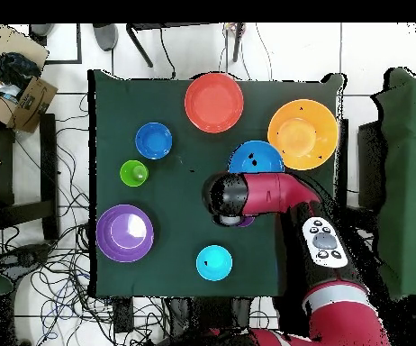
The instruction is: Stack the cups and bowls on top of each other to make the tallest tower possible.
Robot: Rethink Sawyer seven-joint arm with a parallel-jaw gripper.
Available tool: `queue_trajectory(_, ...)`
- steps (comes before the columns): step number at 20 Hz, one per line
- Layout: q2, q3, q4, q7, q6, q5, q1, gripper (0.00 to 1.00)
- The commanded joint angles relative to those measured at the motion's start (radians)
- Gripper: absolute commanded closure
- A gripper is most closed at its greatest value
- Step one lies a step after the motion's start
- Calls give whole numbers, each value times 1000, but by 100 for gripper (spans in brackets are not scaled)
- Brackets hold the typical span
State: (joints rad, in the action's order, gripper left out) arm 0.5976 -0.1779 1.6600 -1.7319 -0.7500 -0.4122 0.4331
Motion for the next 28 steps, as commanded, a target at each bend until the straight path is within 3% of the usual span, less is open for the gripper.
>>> queue_trajectory(1, -20, -12, 71, -61, -20, 17, -6, 0)
queue_trajectory(11, -33, -6, 59, -71, -12, 14, -6, 0)
queue_trajectory(21, -53, -9, 64, -105, 164, -18, 3, 0)
queue_trajectory(28, -52, -22, 86, -81, 170, 0, 15, 0)
